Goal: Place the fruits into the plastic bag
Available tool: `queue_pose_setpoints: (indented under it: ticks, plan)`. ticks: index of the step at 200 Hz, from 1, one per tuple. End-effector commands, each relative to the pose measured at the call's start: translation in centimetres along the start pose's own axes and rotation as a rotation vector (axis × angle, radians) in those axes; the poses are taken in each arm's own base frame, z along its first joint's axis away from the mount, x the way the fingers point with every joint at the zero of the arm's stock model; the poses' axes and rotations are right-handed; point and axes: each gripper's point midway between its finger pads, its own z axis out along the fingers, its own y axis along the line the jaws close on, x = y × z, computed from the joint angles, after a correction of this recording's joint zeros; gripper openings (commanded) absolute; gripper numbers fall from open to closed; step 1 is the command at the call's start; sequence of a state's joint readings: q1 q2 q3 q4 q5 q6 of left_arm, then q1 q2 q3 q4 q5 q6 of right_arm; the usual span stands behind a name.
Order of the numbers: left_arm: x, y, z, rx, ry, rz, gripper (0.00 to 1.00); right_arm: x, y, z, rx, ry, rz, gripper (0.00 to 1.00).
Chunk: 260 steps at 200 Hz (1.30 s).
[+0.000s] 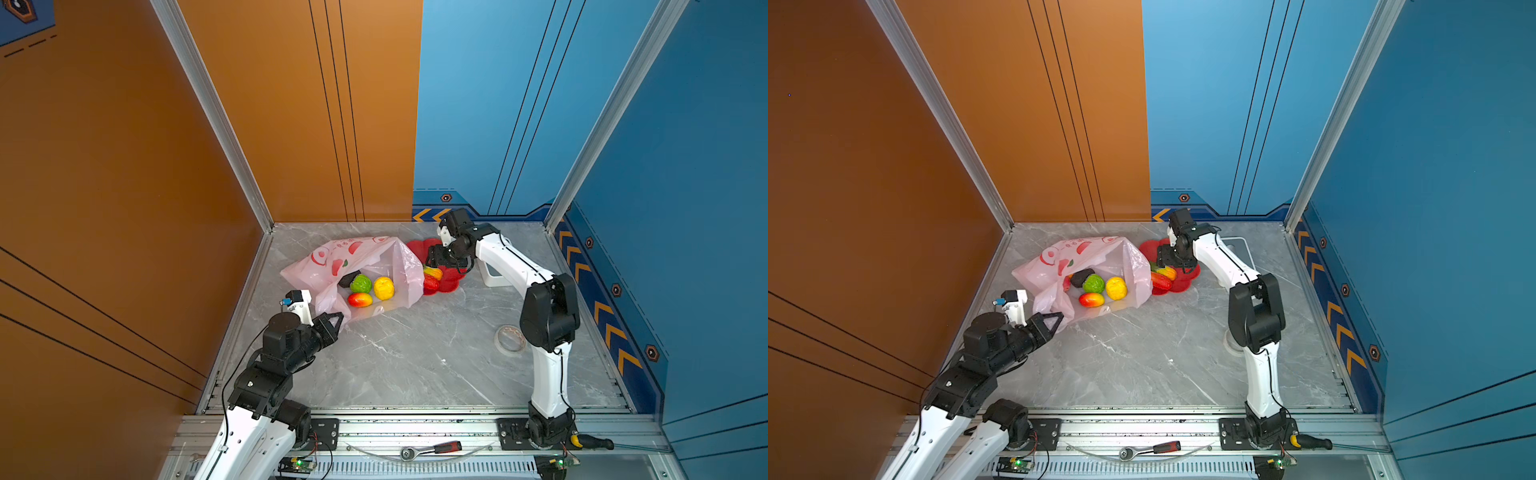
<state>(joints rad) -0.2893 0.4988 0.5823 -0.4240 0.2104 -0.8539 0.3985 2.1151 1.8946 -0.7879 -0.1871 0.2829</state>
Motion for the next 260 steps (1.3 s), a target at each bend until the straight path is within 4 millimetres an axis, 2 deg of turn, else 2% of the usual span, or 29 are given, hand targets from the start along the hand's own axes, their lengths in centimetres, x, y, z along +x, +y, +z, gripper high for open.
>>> queue_pose_setpoints:
  ticks: [1, 44, 79, 116, 177, 260]
  plan:
    - [-0.5, -0.2, -0.3, -0.007, -0.006, 0.020, 0.00, -0.5, -0.5, 0.7, 0.052, 0.022, -0.059, 0.75]
    - [-0.2, 0.3, -0.2, -0.018, -0.003, 0.018, 0.00, -1.2, -0.7, 3.0, 0.067, 0.046, -0.093, 0.75]
    - [-0.2, 0.5, -0.1, -0.021, 0.003, 0.014, 0.00, -0.6, -0.2, 4.5, 0.062, 0.072, -0.132, 0.75]
    - [-0.2, 0.4, 0.1, -0.019, 0.008, 0.012, 0.00, -0.1, -0.7, 5.8, 0.099, 0.098, -0.160, 0.75]
    - [-0.2, 0.5, -0.2, -0.029, 0.009, 0.014, 0.00, -0.5, -1.7, 6.7, 0.180, 0.099, -0.184, 0.75]
    - [-0.3, 0.5, -0.1, -0.038, 0.017, 0.015, 0.00, 0.0, -3.6, 8.1, 0.272, 0.140, -0.231, 0.75]
